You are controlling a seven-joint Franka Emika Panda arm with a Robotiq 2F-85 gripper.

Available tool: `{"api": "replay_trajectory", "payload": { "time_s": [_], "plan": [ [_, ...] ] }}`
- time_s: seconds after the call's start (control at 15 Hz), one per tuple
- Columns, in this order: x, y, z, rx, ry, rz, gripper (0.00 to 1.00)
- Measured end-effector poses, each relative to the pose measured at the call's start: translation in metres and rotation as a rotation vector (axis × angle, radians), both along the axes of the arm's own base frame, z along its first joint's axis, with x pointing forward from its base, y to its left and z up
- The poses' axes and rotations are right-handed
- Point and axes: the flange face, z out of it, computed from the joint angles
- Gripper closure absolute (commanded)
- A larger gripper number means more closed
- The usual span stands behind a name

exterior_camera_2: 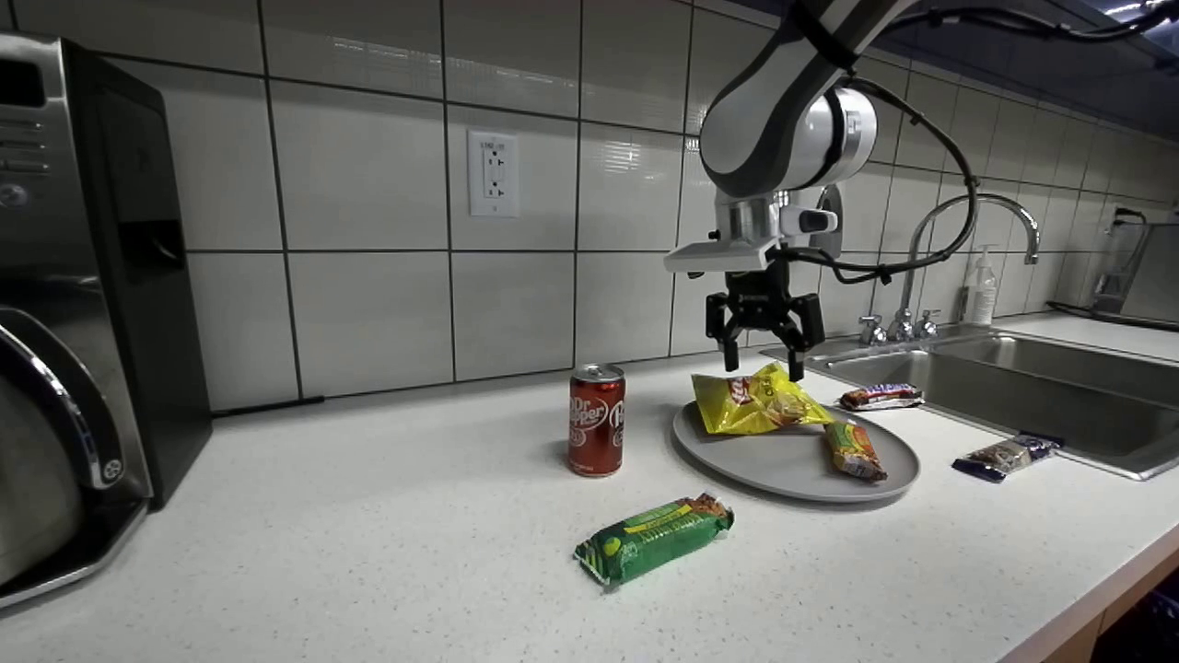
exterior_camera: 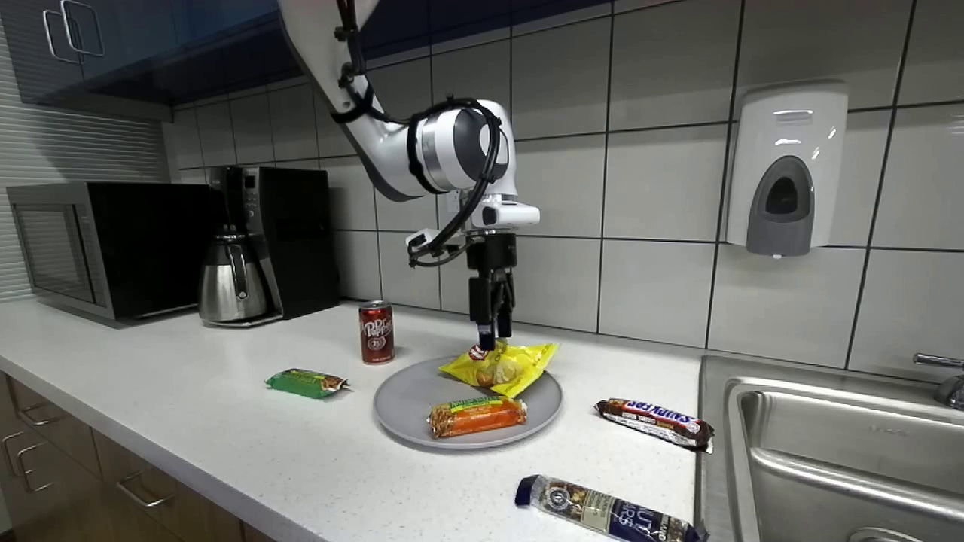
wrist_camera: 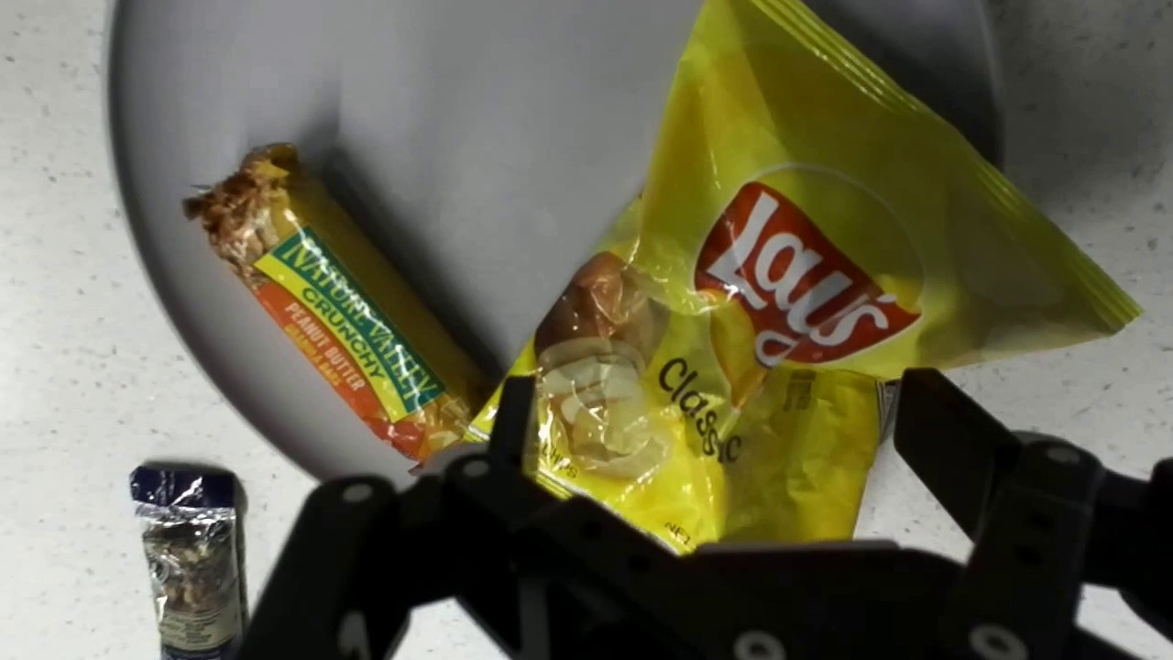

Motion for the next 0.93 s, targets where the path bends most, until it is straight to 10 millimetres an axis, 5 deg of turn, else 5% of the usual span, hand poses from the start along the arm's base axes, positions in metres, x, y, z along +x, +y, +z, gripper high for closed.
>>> {"api": "replay_trajectory", "payload": {
  "time_s": [0.07,0.67,0.93],
  "plan": [
    [-0.0001,0.0,-0.0008,0.0,0.001,-0.002,0.26],
    [0.0011,-0.0004,-0.0019,-0.001,-0.009,-0.008,0.97],
    [0.002,-0.0011,-0.0014,-0.001,-0.016,-0.009,1.0]
  ]
}}
